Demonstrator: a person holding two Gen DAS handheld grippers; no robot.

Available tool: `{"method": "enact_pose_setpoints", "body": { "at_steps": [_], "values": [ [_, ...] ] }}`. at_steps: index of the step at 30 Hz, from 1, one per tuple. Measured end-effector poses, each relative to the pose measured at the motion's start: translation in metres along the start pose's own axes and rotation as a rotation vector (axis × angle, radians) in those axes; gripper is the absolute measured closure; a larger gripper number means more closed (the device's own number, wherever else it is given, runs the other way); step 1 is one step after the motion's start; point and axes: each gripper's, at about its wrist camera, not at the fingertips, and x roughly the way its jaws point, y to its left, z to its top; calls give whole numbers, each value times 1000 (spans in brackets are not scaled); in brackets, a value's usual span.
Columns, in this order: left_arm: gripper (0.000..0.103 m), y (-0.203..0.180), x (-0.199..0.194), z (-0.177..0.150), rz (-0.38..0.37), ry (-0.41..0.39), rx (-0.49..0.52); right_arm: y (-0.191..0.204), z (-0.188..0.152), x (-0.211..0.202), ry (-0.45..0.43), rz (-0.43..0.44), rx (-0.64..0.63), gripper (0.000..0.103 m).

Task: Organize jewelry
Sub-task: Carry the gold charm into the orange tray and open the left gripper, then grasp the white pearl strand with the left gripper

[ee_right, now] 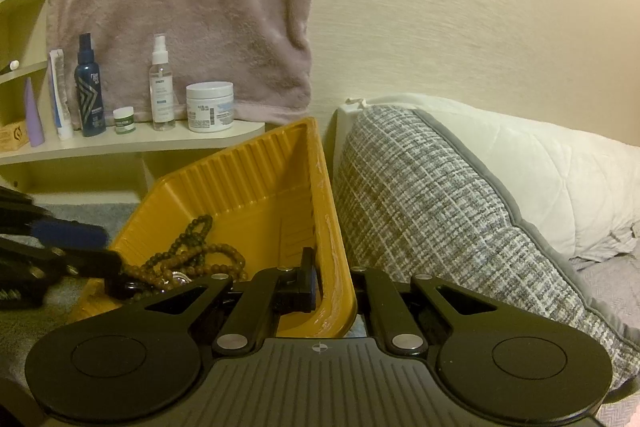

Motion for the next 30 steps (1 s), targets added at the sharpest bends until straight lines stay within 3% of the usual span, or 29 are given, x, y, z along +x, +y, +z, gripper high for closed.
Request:
{"method": "enact_pose_setpoints", "body": {
  "at_steps": [9, 15, 30],
  "values": [
    [79, 59, -38, -42, 250, 39, -45, 0, -1, 0, 0, -2, 1, 98],
    [79, 84, -54, -76, 355, 97, -62, 0, -2, 0, 0, -4, 1, 98],
    [84, 107, -33, -84, 416, 115, -104, 0, -2, 1, 4, -8, -3, 98]
  ]
}}
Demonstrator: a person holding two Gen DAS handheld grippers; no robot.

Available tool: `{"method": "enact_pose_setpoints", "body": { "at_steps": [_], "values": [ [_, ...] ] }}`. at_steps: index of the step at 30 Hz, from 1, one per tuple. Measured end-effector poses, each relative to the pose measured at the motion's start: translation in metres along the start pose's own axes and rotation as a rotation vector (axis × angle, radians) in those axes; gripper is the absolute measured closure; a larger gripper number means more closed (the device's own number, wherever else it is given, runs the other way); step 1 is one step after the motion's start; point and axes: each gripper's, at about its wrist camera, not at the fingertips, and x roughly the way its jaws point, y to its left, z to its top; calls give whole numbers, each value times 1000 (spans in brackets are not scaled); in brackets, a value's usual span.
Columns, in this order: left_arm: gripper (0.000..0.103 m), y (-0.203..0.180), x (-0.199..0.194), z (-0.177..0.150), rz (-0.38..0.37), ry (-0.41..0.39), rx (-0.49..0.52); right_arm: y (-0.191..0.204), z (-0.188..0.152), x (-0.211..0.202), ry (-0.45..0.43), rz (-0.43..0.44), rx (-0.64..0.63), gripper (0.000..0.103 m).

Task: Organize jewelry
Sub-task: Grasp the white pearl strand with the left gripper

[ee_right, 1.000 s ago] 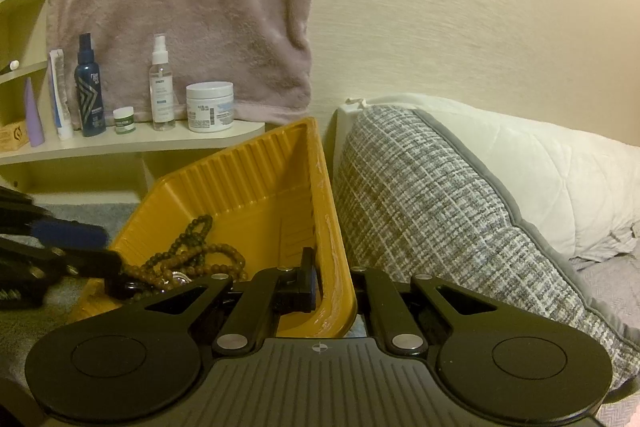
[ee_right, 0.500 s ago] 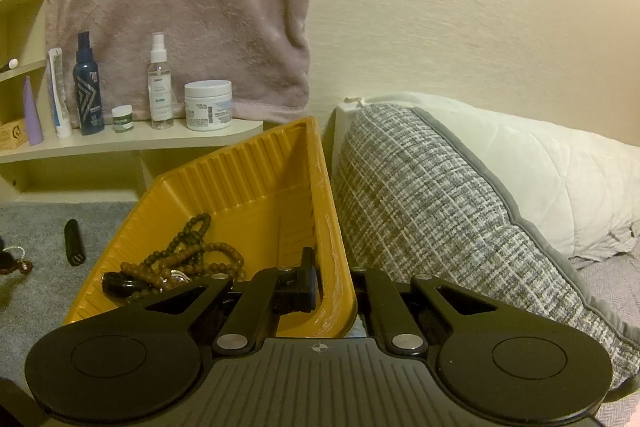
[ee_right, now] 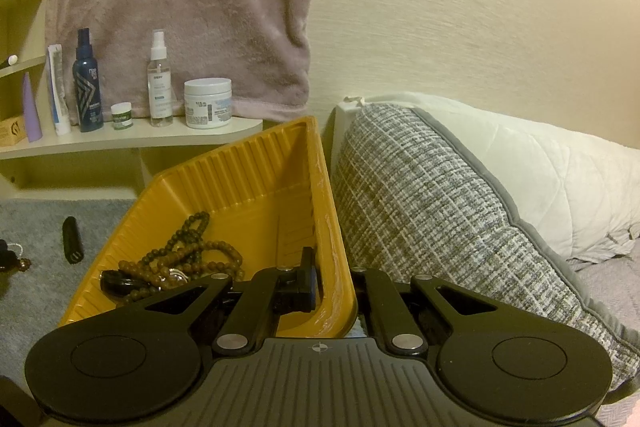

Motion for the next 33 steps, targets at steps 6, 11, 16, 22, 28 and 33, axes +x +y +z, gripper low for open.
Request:
{"method": "enact_pose_setpoints", "body": {
  "at_steps": [6, 11, 16, 22, 28, 33],
  "values": [
    [84, -9, 15, -2, 13, 16, 78, -2, -1, 2, 6, -4, -1, 98],
    [84, -13, 19, 1, 16, 19, 120, -2, -1, 3, 7, -6, -2, 98],
    [86, -8, 21, 0, -20, 43, 74, -1, -1, 3, 7, -6, -4, 98],
    [100, -6, 14, -2, -19, 25, 46, -1, -1, 3, 7, -7, -3, 98],
    [100, -5, 8, -4, -10, 17, 48, -1, -1, 3, 7, -7, -4, 98],
    [101, 3, -1, 2, -7, -15, 21, -1, -1, 3, 7, -7, -4, 98]
  ]
}}
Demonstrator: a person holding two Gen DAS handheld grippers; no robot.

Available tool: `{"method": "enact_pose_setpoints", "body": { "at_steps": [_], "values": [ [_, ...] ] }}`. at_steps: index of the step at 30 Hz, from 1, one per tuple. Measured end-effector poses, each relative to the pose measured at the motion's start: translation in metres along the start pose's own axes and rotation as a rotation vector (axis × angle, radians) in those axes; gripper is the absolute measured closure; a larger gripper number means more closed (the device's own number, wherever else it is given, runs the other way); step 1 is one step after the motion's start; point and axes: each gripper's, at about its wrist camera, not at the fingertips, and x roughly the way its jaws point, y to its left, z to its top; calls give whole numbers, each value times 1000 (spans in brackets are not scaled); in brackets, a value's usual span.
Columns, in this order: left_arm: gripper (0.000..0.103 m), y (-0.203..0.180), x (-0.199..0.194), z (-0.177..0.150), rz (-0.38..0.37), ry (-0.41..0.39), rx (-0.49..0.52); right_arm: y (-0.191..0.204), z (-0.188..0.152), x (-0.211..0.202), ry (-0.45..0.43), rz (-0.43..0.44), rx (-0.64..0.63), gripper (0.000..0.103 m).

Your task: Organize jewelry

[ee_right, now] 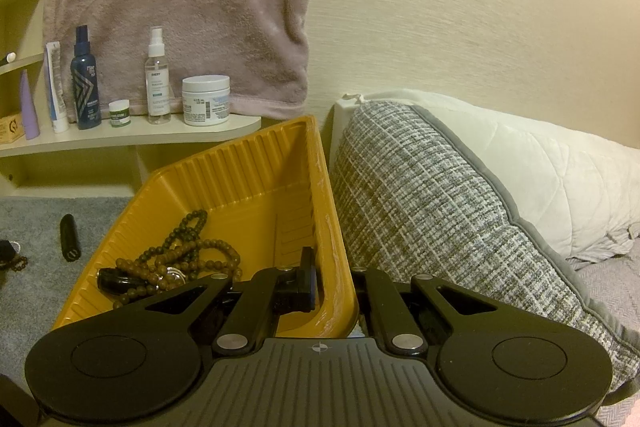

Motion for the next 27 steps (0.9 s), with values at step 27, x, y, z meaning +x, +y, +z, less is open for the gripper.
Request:
{"method": "enact_pose_setpoints", "body": {
  "at_steps": [27],
  "values": [
    [100, -144, -28, 78, -421, -160, 76, 2, 2, 1, 0, 2, 1, 98]
  ]
}}
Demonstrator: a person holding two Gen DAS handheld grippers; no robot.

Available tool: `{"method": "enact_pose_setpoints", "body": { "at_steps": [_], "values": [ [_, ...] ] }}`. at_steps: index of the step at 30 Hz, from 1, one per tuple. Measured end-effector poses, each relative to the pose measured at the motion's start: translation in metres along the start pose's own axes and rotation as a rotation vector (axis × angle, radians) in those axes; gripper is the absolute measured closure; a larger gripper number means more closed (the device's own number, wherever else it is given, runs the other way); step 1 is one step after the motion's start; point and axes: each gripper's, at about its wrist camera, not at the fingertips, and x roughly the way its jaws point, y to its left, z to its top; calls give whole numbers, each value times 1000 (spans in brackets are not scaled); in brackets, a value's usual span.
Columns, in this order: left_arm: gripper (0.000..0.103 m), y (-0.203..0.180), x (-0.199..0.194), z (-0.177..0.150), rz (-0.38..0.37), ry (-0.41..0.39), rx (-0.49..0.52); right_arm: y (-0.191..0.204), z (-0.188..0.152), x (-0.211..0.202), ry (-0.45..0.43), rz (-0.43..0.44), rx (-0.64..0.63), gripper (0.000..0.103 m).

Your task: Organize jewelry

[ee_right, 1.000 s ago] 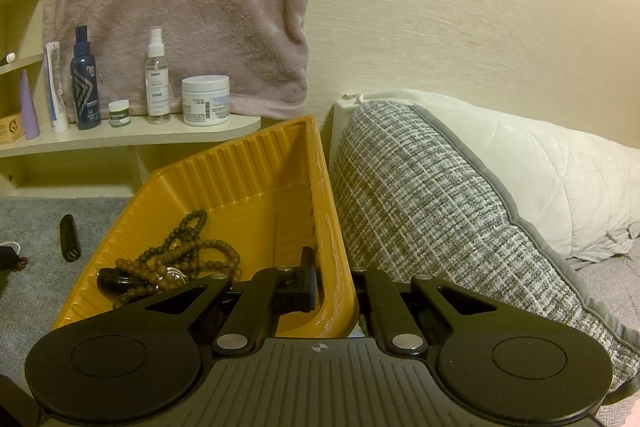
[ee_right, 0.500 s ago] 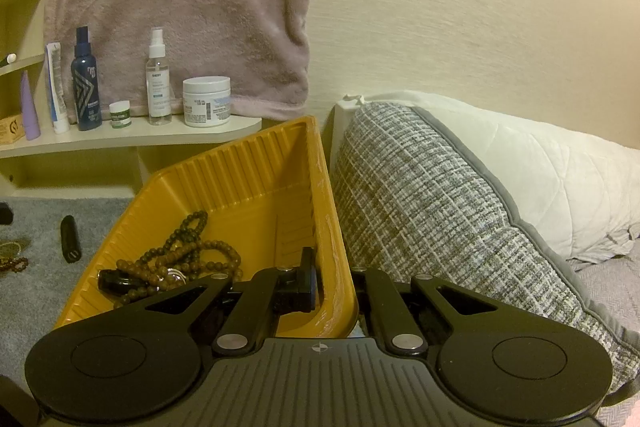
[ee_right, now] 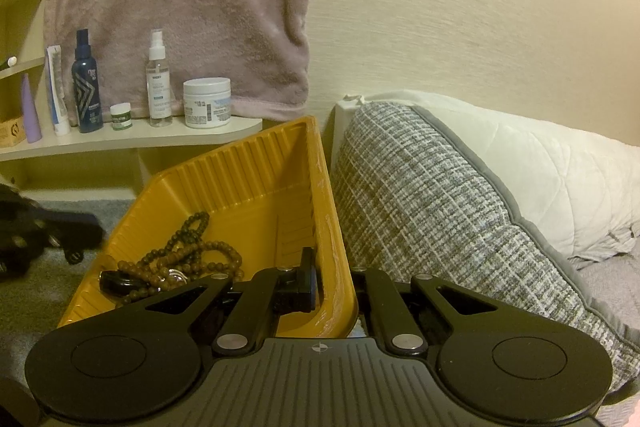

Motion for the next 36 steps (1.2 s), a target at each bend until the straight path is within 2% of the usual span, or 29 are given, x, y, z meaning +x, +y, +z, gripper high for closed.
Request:
{"method": "enact_pose_setpoints", "body": {
  "at_steps": [7, 9, 10, 11, 14, 22, 29, 33, 36],
  "values": [
    [100, -19, 16, 5, -43, 9, 24, 1, 1, -1, -1, 3, 7, 98],
    [92, -18, 16, 4, -44, 19, 28, 2, 1, -2, -3, 3, 7, 98],
    [80, -18, 15, 3, -38, 16, 31, 2, 1, -2, -2, 4, 8, 98],
    [76, -16, 14, 2, -28, 8, 33, 2, 1, -2, -3, 4, 10, 98],
    [76, -7, 3, -1, 2, 2, 17, 2, 1, -3, -3, 3, 11, 98],
    [76, 52, -36, -24, 192, 10, -54, 1, -1, -3, 0, 1, 13, 98],
    [77, 103, -69, -61, 385, 75, -96, 1, -1, -3, -1, 0, 12, 98],
    [77, 123, -79, -81, 441, 112, -123, 1, -1, -3, 0, -2, 11, 98],
    [77, 128, -84, -92, 467, 134, -97, 1, -1, -3, 1, -2, 10, 98]
  ]
}}
